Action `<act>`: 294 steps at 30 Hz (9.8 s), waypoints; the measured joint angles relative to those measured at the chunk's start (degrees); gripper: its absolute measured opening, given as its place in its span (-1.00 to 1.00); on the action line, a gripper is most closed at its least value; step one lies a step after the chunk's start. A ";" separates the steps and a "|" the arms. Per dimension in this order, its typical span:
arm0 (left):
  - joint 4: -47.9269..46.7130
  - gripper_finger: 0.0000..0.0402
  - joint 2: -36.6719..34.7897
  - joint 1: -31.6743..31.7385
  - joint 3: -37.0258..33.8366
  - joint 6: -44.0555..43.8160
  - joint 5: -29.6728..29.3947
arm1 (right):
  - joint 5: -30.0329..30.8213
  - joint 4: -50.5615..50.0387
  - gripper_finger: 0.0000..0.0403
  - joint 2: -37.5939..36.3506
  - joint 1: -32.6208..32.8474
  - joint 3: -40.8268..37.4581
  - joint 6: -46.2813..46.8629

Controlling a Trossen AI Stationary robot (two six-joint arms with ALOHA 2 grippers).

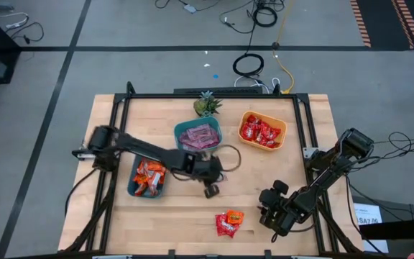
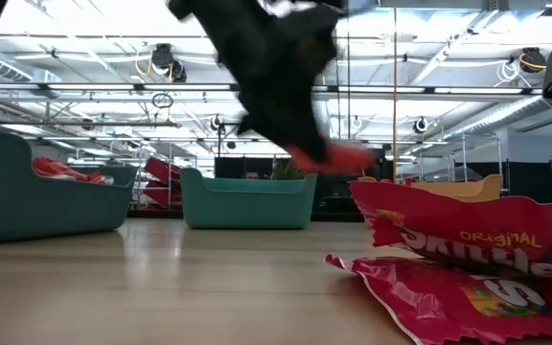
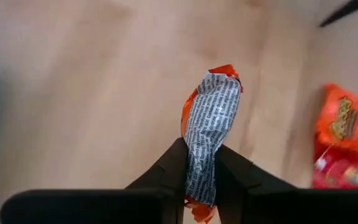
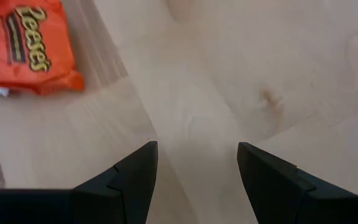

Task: Sort candy
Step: Put the orange chocolate into the blue bin, then put the red candy into the yellow bin

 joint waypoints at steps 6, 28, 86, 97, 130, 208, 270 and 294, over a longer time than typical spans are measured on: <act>-12.81 -0.72 -13.82 0.04 -2.69 -1.74 -7.46 | 1.90 0.25 0.05 -0.05 0.00 0.02 -0.23; -23.38 -0.58 -61.45 -16.61 -40.44 -43.64 -18.28 | 6.18 1.25 0.05 -0.04 -0.61 0.00 -2.62; -3.90 0.38 -61.24 -18.07 -40.49 1.72 -10.47 | 5.80 2.45 0.05 0.00 -0.59 0.04 -2.79; -3.87 0.38 -61.22 -18.09 -40.49 -0.26 -11.67 | 5.80 3.98 0.05 0.00 -0.59 0.04 -2.81; 21.22 0.37 -30.95 -9.49 -30.55 31.77 -14.73 | 4.23 7.33 0.05 0.00 -0.72 0.04 7.72; -7.88 -0.76 -47.55 -15.73 -28.84 -13.42 -31.52 | -2.92 7.19 0.05 0.00 0.48 0.04 -6.51; -29.87 0.07 -66.64 -20.48 -45.58 -23.76 -22.67 | 6.15 11.06 0.05 0.00 -4.22 0.02 7.66; -28.01 0.07 -66.63 -20.48 -45.56 -17.93 -22.23 | 9.33 18.70 0.05 0.00 -6.36 4.29 -10.11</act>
